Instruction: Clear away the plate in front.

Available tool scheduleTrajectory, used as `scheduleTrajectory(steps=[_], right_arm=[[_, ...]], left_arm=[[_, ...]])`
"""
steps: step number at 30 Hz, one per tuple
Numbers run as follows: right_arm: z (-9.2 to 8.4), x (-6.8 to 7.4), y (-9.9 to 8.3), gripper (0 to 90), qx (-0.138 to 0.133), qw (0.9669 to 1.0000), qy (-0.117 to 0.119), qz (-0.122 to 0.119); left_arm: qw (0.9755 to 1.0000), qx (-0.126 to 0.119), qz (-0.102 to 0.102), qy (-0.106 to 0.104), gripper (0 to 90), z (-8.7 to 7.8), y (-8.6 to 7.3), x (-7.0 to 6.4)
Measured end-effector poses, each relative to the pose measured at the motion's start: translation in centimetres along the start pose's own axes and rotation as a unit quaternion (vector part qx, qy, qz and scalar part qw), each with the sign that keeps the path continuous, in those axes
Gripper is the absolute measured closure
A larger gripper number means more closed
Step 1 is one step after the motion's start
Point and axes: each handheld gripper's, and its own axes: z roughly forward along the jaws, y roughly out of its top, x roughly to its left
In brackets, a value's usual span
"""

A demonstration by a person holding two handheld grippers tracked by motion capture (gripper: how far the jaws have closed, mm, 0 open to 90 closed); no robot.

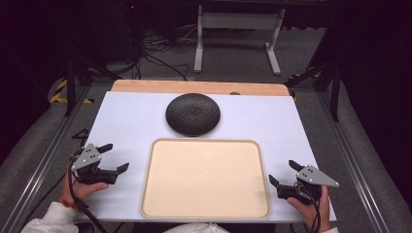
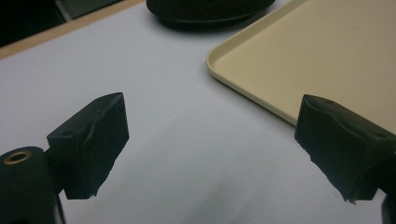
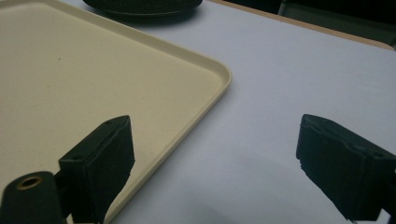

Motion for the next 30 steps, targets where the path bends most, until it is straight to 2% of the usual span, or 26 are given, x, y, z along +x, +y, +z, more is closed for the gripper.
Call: scheduleTrajectory(steps=[5,6,8,9,10,15,16,19,20,23,25,28,30], right_arm=[[0.2,0.1,-0.1,11.8,0.006,1.0,0.003,-0.001],[0.2,0.1,-0.1,11.9,0.007,1.0,0.003,0.0],[0.3,0.2,0.0,11.9,0.009,1.0,0.003,-0.001],[0.3,0.2,0.0,12.0,0.01,0.9999,0.004,-0.003],[0.4,0.4,0.0,12.0,0.012,0.9999,0.003,-0.005],[0.6,0.5,0.0,12.2,0.02,0.9998,0.005,-0.008],[0.6,0.5,0.0,12.2,0.02,0.9998,0.004,-0.006],[0.5,0.3,-0.1,12.2,0.02,0.9998,0.002,-0.004],[0.5,0.3,-0.1,12.2,0.02,0.9998,0.002,-0.004],[0.6,0.2,-0.1,12.3,0.02,0.9998,0.001,-0.001],[0.7,0.2,-0.1,12.5,0.023,0.9997,0.001,-0.001],[0.7,0.3,0.1,12.5,0.02,0.9997,0.008,0.008],[0.8,0.5,0.5,12.6,0.022,0.9997,0.009,0.003]], left_arm=[[1.0,-0.005,0.004,-0.004,11.1,0.2,0.3,0.3],[0.9999,-0.008,0.008,0.001,11.8,0.1,0.4,0.5],[0.9999,-0.002,0.014,-0.001,13.2,0.3,0.8,0.8],[0.9997,-0.001,0.021,0.008,13.7,0.5,1.1,1.0],[0.9997,0.002,0.024,0.006,16.4,0.6,1.3,1.3],[0.9997,0.003,0.026,0.001,17.0,1.5,3.0,2.8],[0.9993,0.005,0.035,0.005,17.2,2.2,4.1,3.3],[0.9987,0.009,0.05,0.001,16.9,3.6,5.8,4.0],[0.9987,0.009,0.05,0.001,16.8,3.6,5.8,4.0],[0.9978,0.013,0.065,-0.006,16.7,5.5,7.5,4.5],[0.9971,0.018,0.074,-0.002,16.9,6.9,8.6,5.1],[0.997,0.021,0.074,-0.008,18.3,8.8,10.2,6.1],[0.9948,0.033,0.096,-0.009,18.4,10.2,10.9,6.3]])
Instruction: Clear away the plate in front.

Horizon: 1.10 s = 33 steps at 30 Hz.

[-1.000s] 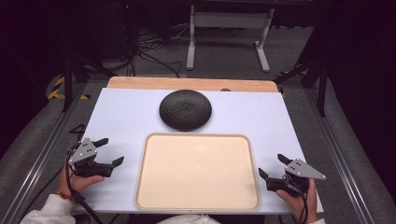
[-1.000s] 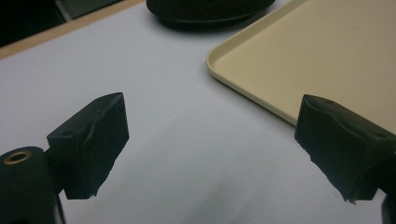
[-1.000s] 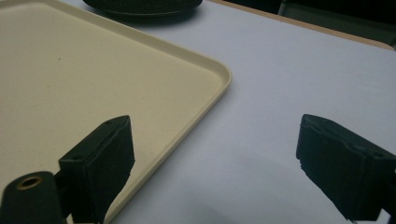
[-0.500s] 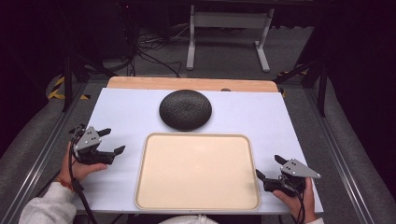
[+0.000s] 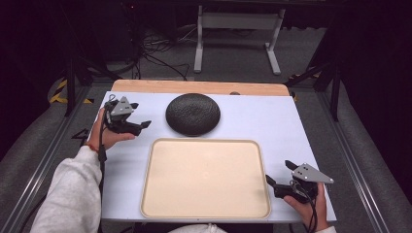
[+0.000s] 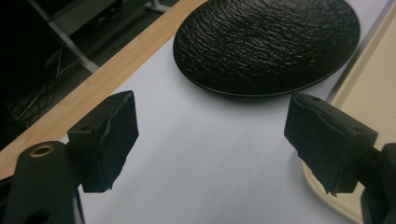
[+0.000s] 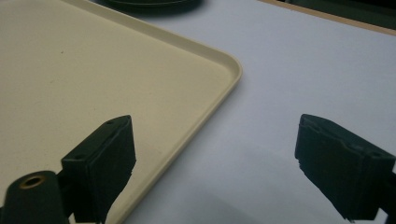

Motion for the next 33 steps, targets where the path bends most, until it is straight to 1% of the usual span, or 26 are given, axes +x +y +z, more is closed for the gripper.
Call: scheduleTrajectory(steps=[1,2,4,6,7,8,9,11,12,13,14,15,16,17,20,21,22,23,25,26,27,28,29,30,31,33], right_arm=[[0.1,0.1,0.1,12.6,0.002,1.0,0.0,0.0],[0.1,0.1,0.1,12.6,0.002,1.0,0.0,0.0],[0.4,0.3,0.4,12.6,0.006,1.0,0.007,-0.001],[0.7,0.3,0.4,12.6,0.011,0.9999,0.01,0.001],[0.8,0.3,0.3,12.6,0.014,0.9999,0.008,0.0],[0.9,0.2,0.2,12.6,0.019,0.9998,0.008,0.001],[0.9,0.2,0.0,12.7,0.022,0.9997,0.01,0.004],[0.9,0.2,-0.2,12.7,0.026,0.9996,0.009,0.008],[0.9,0.2,-0.2,12.7,0.026,0.9996,0.009,0.008],[0.8,0.1,-0.3,12.7,0.027,0.9996,0.007,0.008],[0.6,0.2,-0.4,12.6,0.026,0.9996,0.006,0.008],[0.6,0.2,-0.4,12.6,0.026,0.9996,0.007,0.008],[0.5,0.2,-0.5,12.7,0.025,0.9996,0.005,0.008],[0.4,0.2,-0.5,12.6,0.025,0.9996,0.004,0.009],[0.3,0.1,-0.7,12.6,0.026,0.9996,0.003,0.009],[0.2,0.1,-0.8,12.6,0.027,0.9996,0.002,0.01],[0.2,0.1,-0.8,12.7,0.026,0.9996,0.001,0.01],[0.1,0.1,-0.9,12.6,0.024,0.9997,0.0,0.01],[0.1,-0.1,-0.9,12.6,0.023,0.9997,0.001,0.012],[0.0,-0.1,-1.0,12.7,0.023,0.9996,-0.001,0.013],[0.1,-0.1,-1.0,12.6,0.023,0.9996,-0.001,0.015],[0.1,-0.1,-1.0,12.6,0.024,0.9996,0.0,0.015],[0.1,-0.1,-1.0,12.6,0.024,0.9996,0.0,0.013],[0.1,-0.1,-1.0,12.6,0.024,0.9996,0.0,0.013],[0.1,0.0,-1.0,12.6,0.026,0.9996,0.0,0.013],[0.2,0.0,-1.0,12.5,0.027,0.9996,0.0,0.012]], left_arm=[[0.9998,0.009,0.016,-0.005,18.4,1.1,0.3,0.2],[0.9998,0.009,0.016,-0.005,18.7,1.1,0.3,0.2],[0.9986,0.029,0.041,-0.017,18.7,2.5,0.4,0.3],[0.9968,0.046,0.064,-0.015,18.3,3.7,0.3,0.2],[0.996,0.047,0.074,-0.018,18.4,4.3,0.3,0.0],[0.9959,0.047,0.074,-0.023,19.3,4.8,0.3,-0.2],[0.9951,0.05,0.08,-0.027,19.2,5.3,0.3,-0.4],[0.9927,0.067,0.097,-0.026,19.3,6.3,0.3,-1.0],[0.9927,0.067,0.097,-0.026,19.5,6.3,0.3,-1.0],[0.9916,0.07,0.106,-0.024,19.5,6.7,0.3,-1.3],[0.9901,0.071,0.12,-0.019,21.1,7.1,0.5,-1.7],[0.9895,0.069,0.126,-0.016,21.4,7.3,0.7,-1.9],[0.9874,0.074,0.14,-0.01,21.7,7.5,0.9,-2.3],[0.9874,0.074,0.14,-0.01,22.2,7.5,0.9,-2.3],[0.9821,0.088,0.166,-0.018,23.5,8.2,1.4,-3.3],[0.9809,0.09,0.172,-0.018,21.4,8.2,1.5,-3.3],[0.9807,0.089,0.173,-0.02,21.0,8.2,1.5,-3.4],[0.9795,0.094,0.177,-0.02,21.2,8.3,1.4,-3.5],[0.9772,0.101,0.187,-0.011,22.9,8.7,1.2,-3.8],[0.9774,0.098,0.187,-0.011,22.9,8.9,1.1,-3.9],[0.978,0.091,0.188,-0.001,23.0,9.0,1.1,-4.2],[0.9761,0.088,0.198,0.013,23.3,9.2,1.2,-4.4],[0.9731,0.089,0.21,0.03,23.6,9.5,1.3,-4.7],[0.9731,0.089,0.21,0.03,19.9,9.5,1.3,-4.7],[0.9703,0.09,0.221,0.043,19.9,9.7,1.5,-4.9],[0.9665,0.089,0.235,0.053,19.1,10.0,1.7,-5.2]])
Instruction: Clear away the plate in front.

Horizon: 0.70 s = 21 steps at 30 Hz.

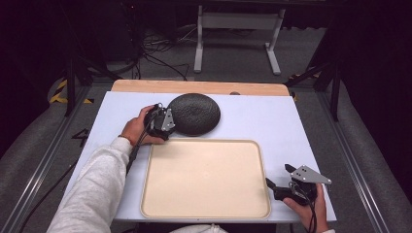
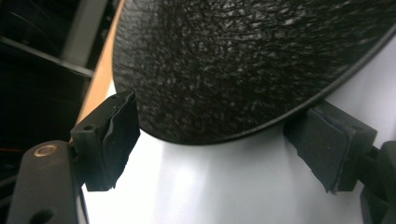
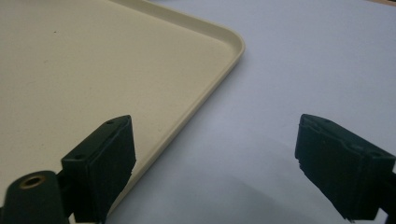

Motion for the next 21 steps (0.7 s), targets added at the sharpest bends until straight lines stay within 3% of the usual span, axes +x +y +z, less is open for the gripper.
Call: scheduleTrajectory(steps=[4,6,9,10,11,15,17,18,21], right_arm=[[0.1,-0.1,0.0,12.1,0.0,1.0,-0.002,-0.002],[0.1,-0.2,0.0,12.1,0.001,1.0,-0.003,-0.001],[0.2,-0.1,0.1,12.2,0.002,1.0,0.001,-0.004],[0.3,0.0,0.2,12.6,0.004,0.9999,0.006,-0.011],[0.4,0.2,0.3,12.8,0.007,0.9997,0.01,-0.022],[0.4,0.3,0.3,12.7,0.006,0.9995,0.013,-0.027],[0.5,0.1,0.3,12.7,0.007,0.9997,0.01,-0.022],[0.5,0.1,0.3,12.6,0.008,0.9997,0.008,-0.02],[0.6,0.3,0.3,12.5,0.011,0.9996,0.011,-0.022]], left_arm=[[0.9994,0.006,0.035,0.002,21.0,0.1,0.5,-0.1],[0.998,0.013,0.061,0.005,26.1,0.2,0.9,-0.4],[0.9969,0.012,0.077,-0.002,51.0,0.4,1.2,-0.8],[0.9965,0.013,0.083,-0.002,51.0,0.6,1.3,-1.0],[0.9962,0.013,0.086,0.002,60.1,0.8,1.3,-1.1],[0.9924,0.008,0.116,0.039,69.1,0.8,1.8,-1.8],[0.9906,-0.013,0.12,0.064,76.1,0.2,2.5,-1.9],[0.9894,-0.01,0.128,0.069,80.6,0.0,2.9,-1.9],[0.9889,-0.022,0.126,0.076,87.3,0.0,3.4,-2.1]])
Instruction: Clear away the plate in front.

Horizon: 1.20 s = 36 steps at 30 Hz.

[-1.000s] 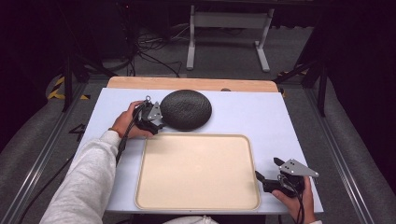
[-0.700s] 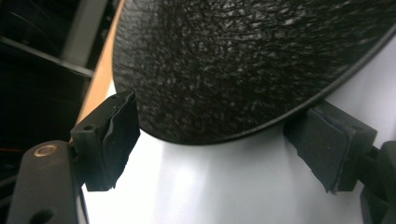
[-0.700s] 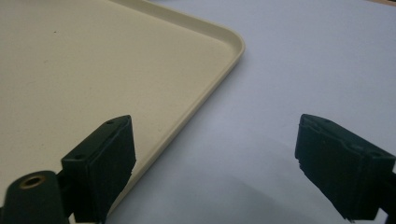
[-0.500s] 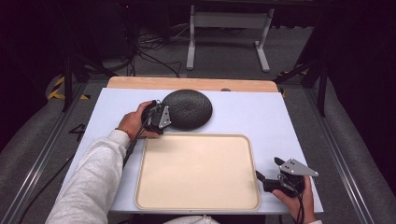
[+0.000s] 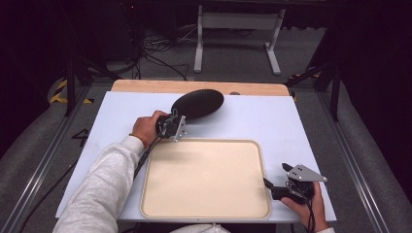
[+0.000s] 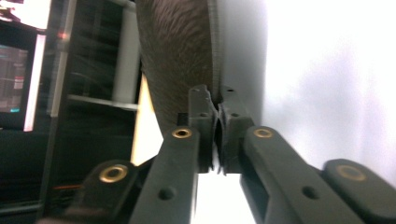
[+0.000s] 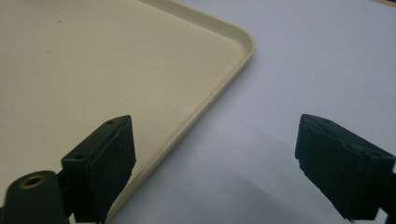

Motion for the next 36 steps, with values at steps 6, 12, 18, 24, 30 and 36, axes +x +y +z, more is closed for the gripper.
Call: scheduleTrajectory(steps=[6,12,18,24,30,36], right_arm=[[0.1,0.0,-0.1,12.7,0.006,1.0,0.002,0.002],[0.1,0.0,-0.1,12.9,0.006,1.0,0.005,0.004],[0.0,0.0,-0.1,13.4,0.002,1.0,0.008,0.005],[-0.1,0.0,0.1,13.5,-0.003,1.0,0.006,0.001],[-0.4,-0.2,0.2,13.6,-0.011,0.9999,0.004,0.004],[-0.4,-0.2,0.5,13.4,-0.016,0.9999,0.003,0.004]], left_arm=[[0.9998,-0.006,-0.002,0.019,87.4,-0.7,1.6,-0.8],[0.9991,0.006,0.01,0.04,86.5,-1.7,2.9,-1.3],[0.9982,0.015,0.017,0.055,86.4,-2.8,3.5,-1.7],[0.9981,0.002,0.015,0.06,86.0,-4.8,3.8,-1.8],[0.9966,-0.022,0.018,0.078,86.6,-8.9,4.8,-2.7],[0.9936,-0.063,0.015,0.092,86.3,-13.0,5.9,-3.9]])
